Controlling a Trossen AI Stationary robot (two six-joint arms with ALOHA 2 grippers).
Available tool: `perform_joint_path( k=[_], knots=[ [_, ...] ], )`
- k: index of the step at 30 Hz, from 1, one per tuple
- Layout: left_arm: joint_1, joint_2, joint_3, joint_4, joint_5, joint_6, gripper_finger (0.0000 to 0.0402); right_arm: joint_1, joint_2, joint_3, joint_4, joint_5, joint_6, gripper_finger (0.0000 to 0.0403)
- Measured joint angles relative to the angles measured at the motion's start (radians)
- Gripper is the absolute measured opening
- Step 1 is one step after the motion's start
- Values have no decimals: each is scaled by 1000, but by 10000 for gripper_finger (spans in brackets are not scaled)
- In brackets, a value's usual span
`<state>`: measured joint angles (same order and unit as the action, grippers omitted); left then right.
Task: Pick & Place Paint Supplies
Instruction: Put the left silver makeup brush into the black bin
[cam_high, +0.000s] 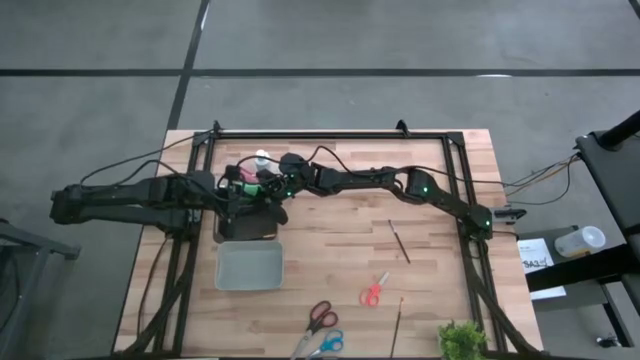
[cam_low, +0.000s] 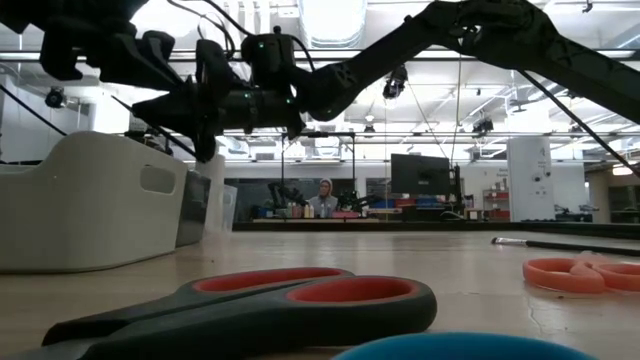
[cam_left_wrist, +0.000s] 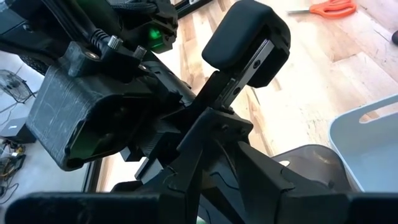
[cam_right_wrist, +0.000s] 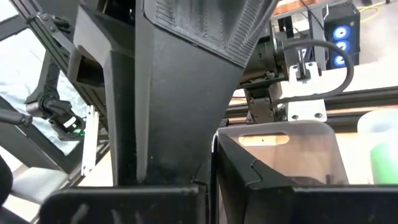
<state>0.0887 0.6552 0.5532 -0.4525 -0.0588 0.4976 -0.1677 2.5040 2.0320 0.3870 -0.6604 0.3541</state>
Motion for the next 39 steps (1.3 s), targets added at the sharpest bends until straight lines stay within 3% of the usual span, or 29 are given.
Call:
perform_joint_path(
  k=[29,39],
  knots=[
    [0,-8,0,10,1,53,100,6,1,-5,6,7,-13,11],
    [0,-65,112,74,7,76,100,13,-58,21,41,31,-10,11]
  ],
)
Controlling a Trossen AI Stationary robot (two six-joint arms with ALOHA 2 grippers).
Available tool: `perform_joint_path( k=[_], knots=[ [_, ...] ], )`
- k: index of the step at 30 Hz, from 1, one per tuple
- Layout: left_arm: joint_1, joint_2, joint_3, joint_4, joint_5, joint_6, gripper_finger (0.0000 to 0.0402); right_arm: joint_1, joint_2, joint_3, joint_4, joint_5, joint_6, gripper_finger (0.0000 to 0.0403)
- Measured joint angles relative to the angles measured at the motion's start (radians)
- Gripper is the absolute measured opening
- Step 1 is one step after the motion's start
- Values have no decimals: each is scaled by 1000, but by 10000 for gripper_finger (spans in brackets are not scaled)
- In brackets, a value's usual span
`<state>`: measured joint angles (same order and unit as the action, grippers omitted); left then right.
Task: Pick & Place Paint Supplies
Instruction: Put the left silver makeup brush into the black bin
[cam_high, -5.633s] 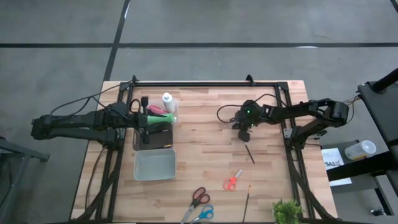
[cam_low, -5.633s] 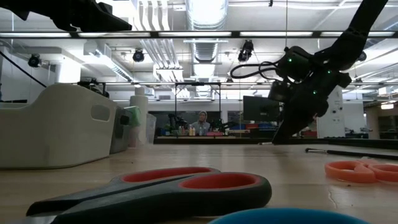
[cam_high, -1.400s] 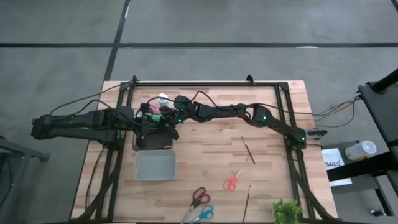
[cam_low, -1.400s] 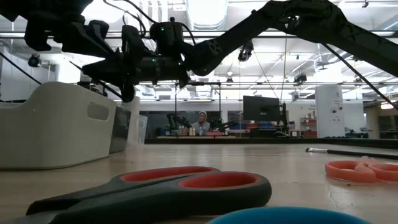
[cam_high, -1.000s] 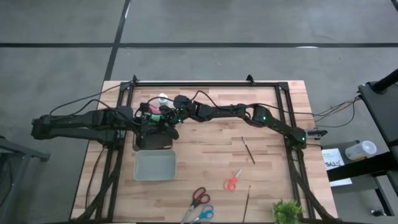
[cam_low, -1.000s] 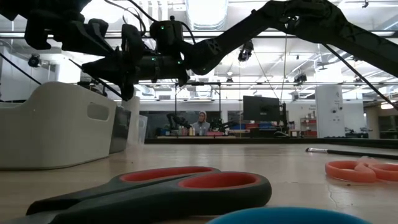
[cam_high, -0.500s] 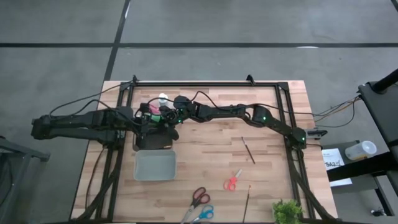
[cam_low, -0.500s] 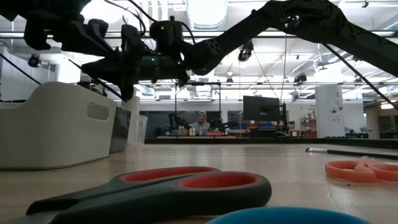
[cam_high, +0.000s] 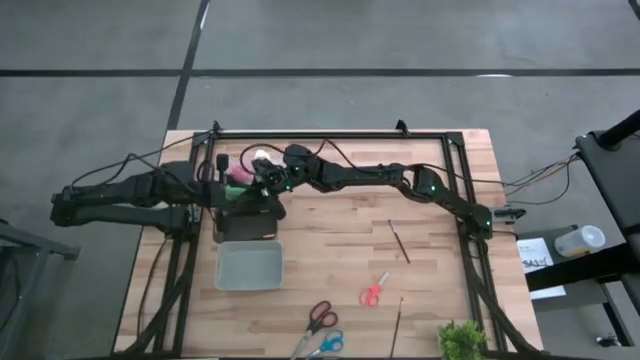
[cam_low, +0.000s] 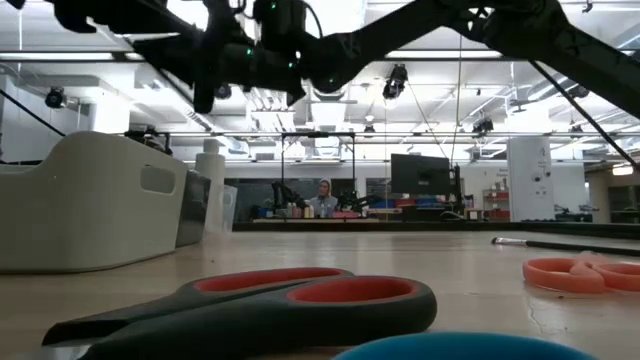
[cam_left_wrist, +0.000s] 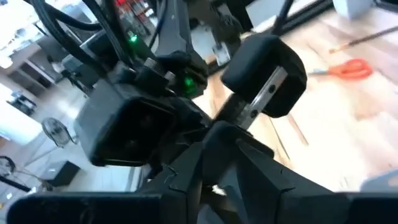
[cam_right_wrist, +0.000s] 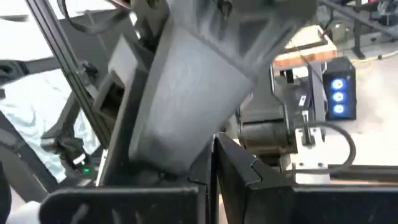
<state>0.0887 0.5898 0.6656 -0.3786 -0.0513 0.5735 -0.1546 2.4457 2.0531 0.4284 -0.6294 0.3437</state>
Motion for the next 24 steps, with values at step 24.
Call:
perform_joint_path(
  k=[24],
  knots=[
    [1,-119,35,-14,-91,7,100,48,13,-22,-134,159,-222,11]
  ],
)
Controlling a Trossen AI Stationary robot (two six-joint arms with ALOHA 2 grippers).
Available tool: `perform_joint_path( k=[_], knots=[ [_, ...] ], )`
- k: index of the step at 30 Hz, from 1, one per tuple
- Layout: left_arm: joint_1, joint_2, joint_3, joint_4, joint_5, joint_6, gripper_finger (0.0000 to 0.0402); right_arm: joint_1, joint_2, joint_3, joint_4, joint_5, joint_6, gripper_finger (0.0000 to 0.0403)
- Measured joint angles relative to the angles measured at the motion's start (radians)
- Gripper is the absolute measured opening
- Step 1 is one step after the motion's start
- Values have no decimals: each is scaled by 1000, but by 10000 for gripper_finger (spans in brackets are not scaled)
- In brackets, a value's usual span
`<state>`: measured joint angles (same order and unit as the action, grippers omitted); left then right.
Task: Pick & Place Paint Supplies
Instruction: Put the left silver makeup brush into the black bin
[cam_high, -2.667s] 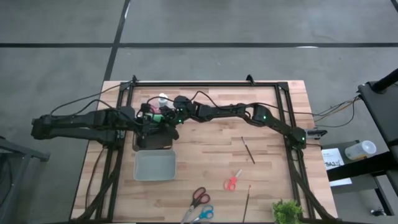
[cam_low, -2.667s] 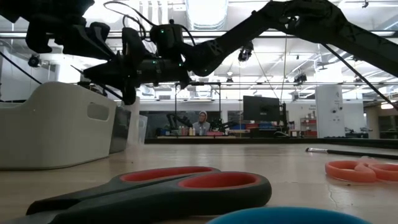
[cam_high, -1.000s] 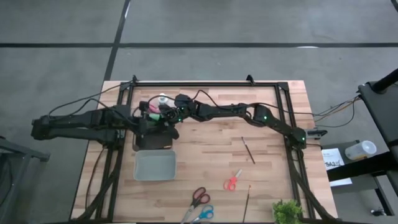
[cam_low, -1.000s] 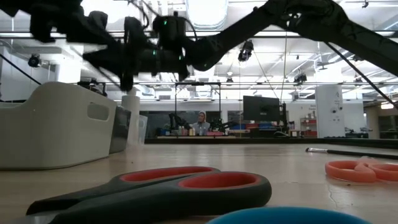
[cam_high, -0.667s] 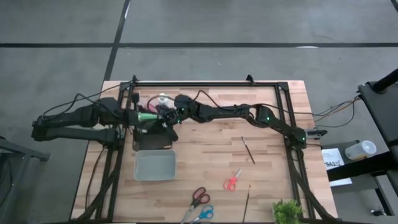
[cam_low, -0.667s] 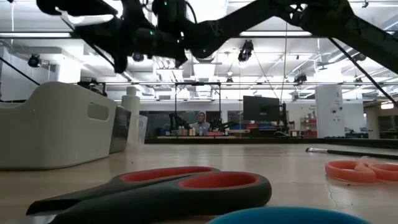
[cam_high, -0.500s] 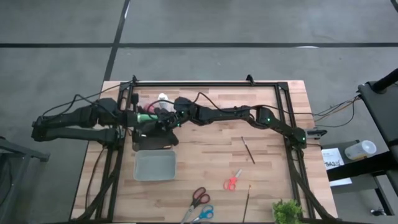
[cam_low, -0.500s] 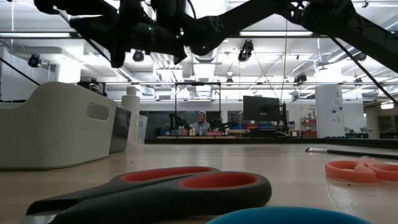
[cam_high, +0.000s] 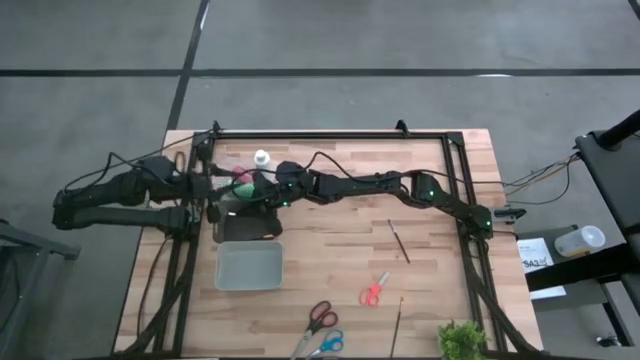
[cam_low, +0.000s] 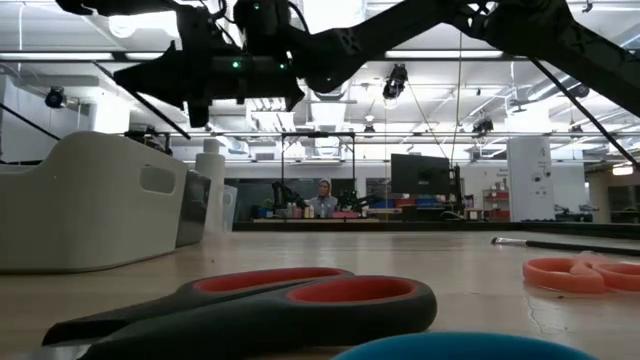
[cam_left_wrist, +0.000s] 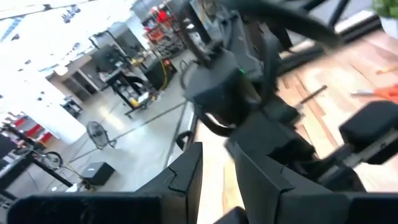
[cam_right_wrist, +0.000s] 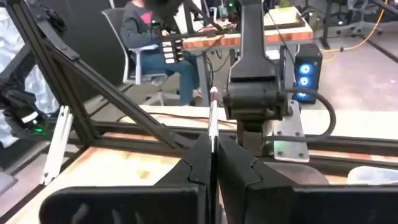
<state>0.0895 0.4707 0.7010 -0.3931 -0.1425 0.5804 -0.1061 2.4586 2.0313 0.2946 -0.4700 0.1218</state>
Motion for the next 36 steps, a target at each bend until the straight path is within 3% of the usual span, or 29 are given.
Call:
perform_joint_path(
  k=[15,28,36],
  knots=[
    [0,-61,-1,-40,0,-4,100,0,1,-119,3,64,-29,11],
    [0,-61,-2,-64,3,-7,100,2,1,-29,33,46,-46,11],
    [0,-61,-2,-96,3,-7,100,2,1,-41,26,46,-51,11]
  ],
)
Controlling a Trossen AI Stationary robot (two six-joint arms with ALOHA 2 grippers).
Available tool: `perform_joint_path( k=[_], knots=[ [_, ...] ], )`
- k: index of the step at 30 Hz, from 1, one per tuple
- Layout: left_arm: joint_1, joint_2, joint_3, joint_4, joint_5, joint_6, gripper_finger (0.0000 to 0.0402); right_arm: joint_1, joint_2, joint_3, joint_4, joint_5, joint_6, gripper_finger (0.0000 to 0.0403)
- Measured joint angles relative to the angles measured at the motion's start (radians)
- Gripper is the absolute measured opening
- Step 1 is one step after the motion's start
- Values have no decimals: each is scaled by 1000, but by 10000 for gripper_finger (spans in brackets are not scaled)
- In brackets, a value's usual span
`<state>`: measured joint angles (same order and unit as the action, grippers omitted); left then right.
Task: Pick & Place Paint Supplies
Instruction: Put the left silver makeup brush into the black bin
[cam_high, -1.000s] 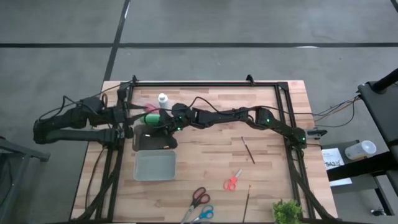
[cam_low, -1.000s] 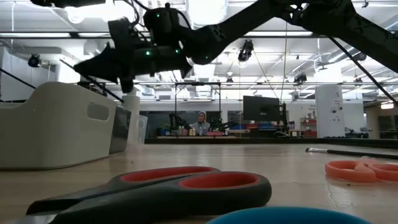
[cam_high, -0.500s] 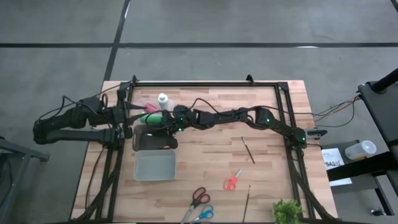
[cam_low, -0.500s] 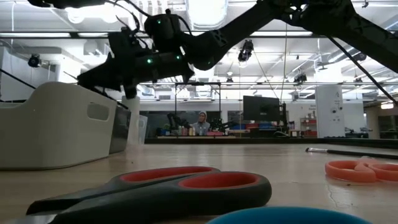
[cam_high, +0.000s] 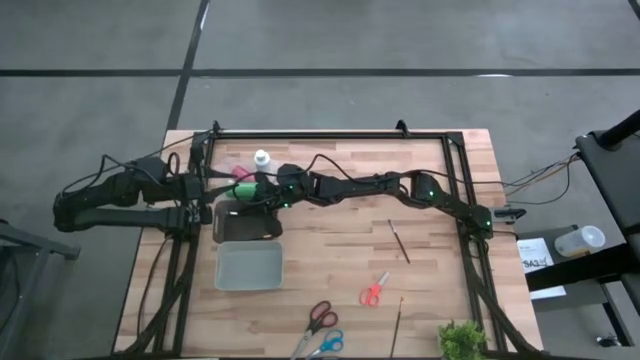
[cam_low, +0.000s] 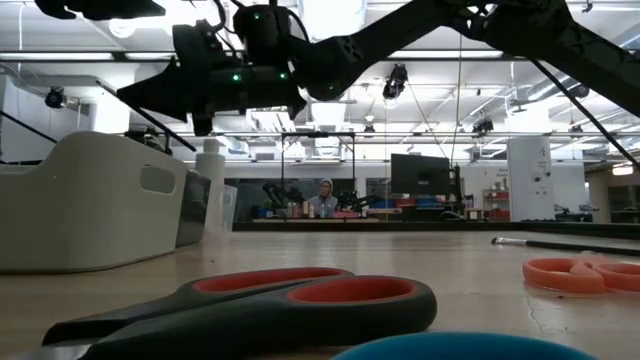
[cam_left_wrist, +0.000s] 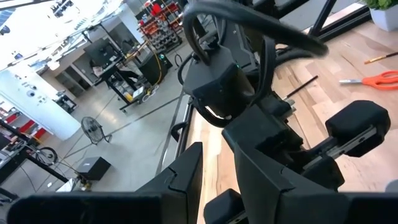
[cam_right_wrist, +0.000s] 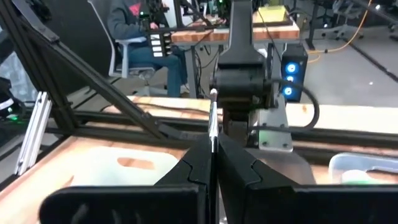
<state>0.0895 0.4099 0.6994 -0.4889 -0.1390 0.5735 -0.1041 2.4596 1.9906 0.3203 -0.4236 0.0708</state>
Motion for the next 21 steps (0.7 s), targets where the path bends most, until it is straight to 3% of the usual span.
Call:
perform_joint_path(
  k=[15,21],
  knots=[
    [0,0,0,-5,0,3,100,1,0,-6,-1,12,-21,11],
    [0,0,0,-5,0,3,100,1,0,-6,-3,99,38,11]
  ],
)
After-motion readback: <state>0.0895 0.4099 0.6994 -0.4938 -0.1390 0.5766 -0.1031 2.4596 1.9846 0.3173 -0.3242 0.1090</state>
